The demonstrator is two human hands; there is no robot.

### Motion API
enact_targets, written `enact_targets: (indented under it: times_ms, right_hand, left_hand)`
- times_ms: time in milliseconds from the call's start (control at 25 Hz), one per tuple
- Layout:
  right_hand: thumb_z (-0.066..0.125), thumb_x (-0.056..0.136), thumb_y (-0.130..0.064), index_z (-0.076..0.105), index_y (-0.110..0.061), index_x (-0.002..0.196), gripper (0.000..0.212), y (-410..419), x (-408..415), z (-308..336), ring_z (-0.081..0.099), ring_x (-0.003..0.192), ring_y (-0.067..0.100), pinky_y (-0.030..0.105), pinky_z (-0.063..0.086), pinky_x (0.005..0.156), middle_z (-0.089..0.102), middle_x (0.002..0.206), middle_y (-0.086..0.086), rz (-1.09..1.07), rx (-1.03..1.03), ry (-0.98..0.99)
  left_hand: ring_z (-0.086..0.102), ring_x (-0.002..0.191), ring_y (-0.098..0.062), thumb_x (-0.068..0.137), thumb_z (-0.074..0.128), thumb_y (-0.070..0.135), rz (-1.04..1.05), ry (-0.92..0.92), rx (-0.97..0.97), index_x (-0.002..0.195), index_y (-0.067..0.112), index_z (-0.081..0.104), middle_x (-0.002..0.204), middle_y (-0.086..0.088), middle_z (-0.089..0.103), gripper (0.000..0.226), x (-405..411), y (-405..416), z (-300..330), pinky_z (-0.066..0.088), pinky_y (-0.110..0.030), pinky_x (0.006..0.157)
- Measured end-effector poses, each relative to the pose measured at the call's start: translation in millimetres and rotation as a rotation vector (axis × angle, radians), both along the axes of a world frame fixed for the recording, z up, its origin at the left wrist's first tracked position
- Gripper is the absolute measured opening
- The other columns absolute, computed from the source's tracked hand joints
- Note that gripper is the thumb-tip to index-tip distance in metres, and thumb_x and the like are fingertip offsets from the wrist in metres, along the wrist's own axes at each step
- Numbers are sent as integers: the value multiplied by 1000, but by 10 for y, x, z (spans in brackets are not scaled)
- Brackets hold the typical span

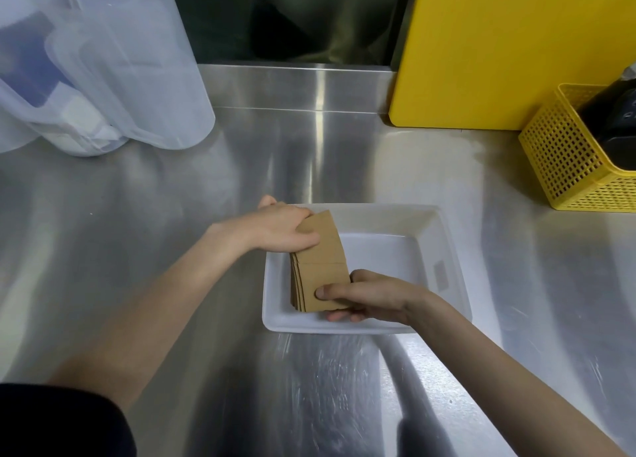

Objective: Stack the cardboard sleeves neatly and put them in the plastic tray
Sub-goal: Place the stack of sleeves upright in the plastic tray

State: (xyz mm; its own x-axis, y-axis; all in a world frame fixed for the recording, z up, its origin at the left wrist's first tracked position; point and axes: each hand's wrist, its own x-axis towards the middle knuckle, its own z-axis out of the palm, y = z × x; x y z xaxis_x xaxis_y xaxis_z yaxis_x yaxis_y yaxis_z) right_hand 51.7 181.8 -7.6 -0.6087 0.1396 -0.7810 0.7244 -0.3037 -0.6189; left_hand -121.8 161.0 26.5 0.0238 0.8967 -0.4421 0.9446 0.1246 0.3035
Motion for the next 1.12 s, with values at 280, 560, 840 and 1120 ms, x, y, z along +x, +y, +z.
enact_targets:
  times_ms: [280, 560, 840, 1120]
  right_hand:
    - [57, 83, -33, 55, -18, 92, 18, -5, -57, -69, 57, 73, 10, 18, 35, 58, 52, 92, 4, -32, 9, -35]
    - [56, 83, -38, 54, -17, 91, 23, -77, -178, -77, 55, 64, 9, 18, 38, 57, 54, 73, -3, -18, 38, -69]
    - [49, 82, -54, 49, -12, 92, 43, -116, -237, 16, 51, 82, 20, 26, 42, 73, 54, 88, 6, 226, 349, -190]
    - [50, 83, -52, 38, -6, 122, 62, -130, -217, 68, 47, 116, 25, 27, 35, 83, 51, 128, 10, 172, 543, -125]
  left_hand:
    - [53, 87, -21, 84, 30, 42, -54, 126, 68, 96, 11, 54, 84, -9, 66, 41, -68, 1, -180, 16, -33, 98]
    - [45, 81, -19, 83, 32, 40, -91, 181, 80, 96, 9, 54, 82, -11, 65, 41, -99, -38, -227, 11, -32, 101]
    - [57, 87, -20, 80, 38, 27, -128, 165, 156, 99, 10, 55, 87, -6, 68, 31, -87, -111, -270, 5, -26, 90]
    - [52, 96, -21, 80, 38, 24, -107, 183, 188, 103, 12, 56, 99, -5, 68, 31, -111, -194, -212, 7, -30, 87]
